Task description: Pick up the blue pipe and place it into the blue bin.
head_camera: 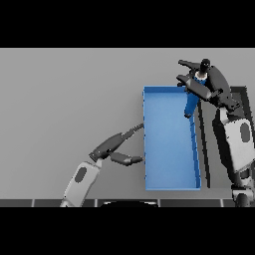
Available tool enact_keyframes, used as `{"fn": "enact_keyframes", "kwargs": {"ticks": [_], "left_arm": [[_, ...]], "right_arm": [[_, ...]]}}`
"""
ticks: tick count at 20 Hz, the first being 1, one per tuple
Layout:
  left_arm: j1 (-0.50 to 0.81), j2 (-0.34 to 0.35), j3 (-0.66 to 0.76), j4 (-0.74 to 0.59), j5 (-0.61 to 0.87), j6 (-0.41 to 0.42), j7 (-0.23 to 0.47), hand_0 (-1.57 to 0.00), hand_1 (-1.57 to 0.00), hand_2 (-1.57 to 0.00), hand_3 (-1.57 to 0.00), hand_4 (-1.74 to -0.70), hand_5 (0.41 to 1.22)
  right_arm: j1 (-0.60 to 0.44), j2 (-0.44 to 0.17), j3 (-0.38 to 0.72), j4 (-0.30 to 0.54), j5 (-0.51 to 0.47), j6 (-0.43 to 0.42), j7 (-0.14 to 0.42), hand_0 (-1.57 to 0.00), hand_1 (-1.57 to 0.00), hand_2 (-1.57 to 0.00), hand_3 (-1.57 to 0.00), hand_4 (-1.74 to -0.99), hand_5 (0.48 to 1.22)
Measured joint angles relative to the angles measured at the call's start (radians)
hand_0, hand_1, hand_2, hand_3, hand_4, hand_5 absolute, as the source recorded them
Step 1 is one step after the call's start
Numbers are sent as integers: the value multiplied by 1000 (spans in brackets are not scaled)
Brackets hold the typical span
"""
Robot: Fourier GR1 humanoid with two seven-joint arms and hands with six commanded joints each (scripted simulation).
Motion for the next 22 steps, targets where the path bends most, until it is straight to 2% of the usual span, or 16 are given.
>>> {"fn": "enact_keyframes", "kwargs": {"ticks": [3,5,6,7,8,9,12,13,14,15,17,18,19,21,22], "left_arm": [[16,8,3,-3,2,1,-17,1,1,1,1,-880,427],[19,1,-4,-8,1,4,-4,1,1,1,1,-882,427],[6,3,2,0,-2,6,2,1,1,1,1,-884,425],[30,7,-7,-10,2,-2,-17,1,1,1,1,-887,423],[16,2,-5,-1,-8,7,-2,1,1,1,1,-888,422],[26,4,-11,-13,-5,3,-11,1,1,1,1,-887,420],[20,13,-7,-28,-1,-1,-3,1,1,1,1,-883,421],[17,13,-8,-12,-13,5,-1,1,1,1,1,-883,421],[15,9,-9,-7,-14,6,-5,1,1,1,1,-882,421],[12,20,0,-17,-5,0,-9,1,1,1,1,-881,422],[14,11,-9,-12,-10,2,2,1,1,1,1,-878,425],[17,11,-10,-14,-11,4,-9,1,1,1,1,-878,427],[15,10,-10,-10,-14,8,-10,1,1,1,1,-878,428],[14,6,-6,-14,-3,4,6,1,1,1,1,-881,429],[16,9,-3,-16,3,1,4,1,1,1,1,-884,429]], "right_arm": [[134,-8,11,-72,8,-60,55,-1571,-1571,-1571,-1571,-1741,1221],[194,-17,22,-108,33,-105,84,-1571,-1571,-1571,-1571,-1741,1221],[201,-17,39,-106,48,-139,103,-1571,-1571,-1571,-1571,-1741,1221],[234,-41,73,-116,64,-180,103,-1571,-1571,-1571,-1508,-1741,1221],[253,-52,100,-106,68,-215,103,-1571,-1571,-1571,-1521,-1741,1221],[266,-71,135,-102,52,-257,103,-1571,-1571,-1571,-1255,-1741,1221],[277,-149,254,-74,40,-348,103,-1571,-1571,-1571,-908,-1741,1221],[283,-175,289,-75,27,-386,91,-1571,-1548,-1571,-847,-1741,1221],[269,-187,314,-62,20,-417,84,-1465,-1336,-1339,-788,-1678,1221],[245,-194,345,-32,14,-437,82,-1172,-1069,-1071,-630,-1592,1221],[203,-238,421,8,-7,-464,79,-750,-684,-685,-403,-1413,1221],[195,-254,450,15,-23,-459,69,-599,-547,-548,-322,-1337,1221],[177,-280,493,14,-34,-435,70,-479,-437,-438,-258,-1275,1186],[139,-320,565,19,-40,-382,68,-306,-279,-280,-164,-1175,1084],[117,-346,615,35,-53,-362,86,-245,-223,-224,-131,-1142,1030]]}}
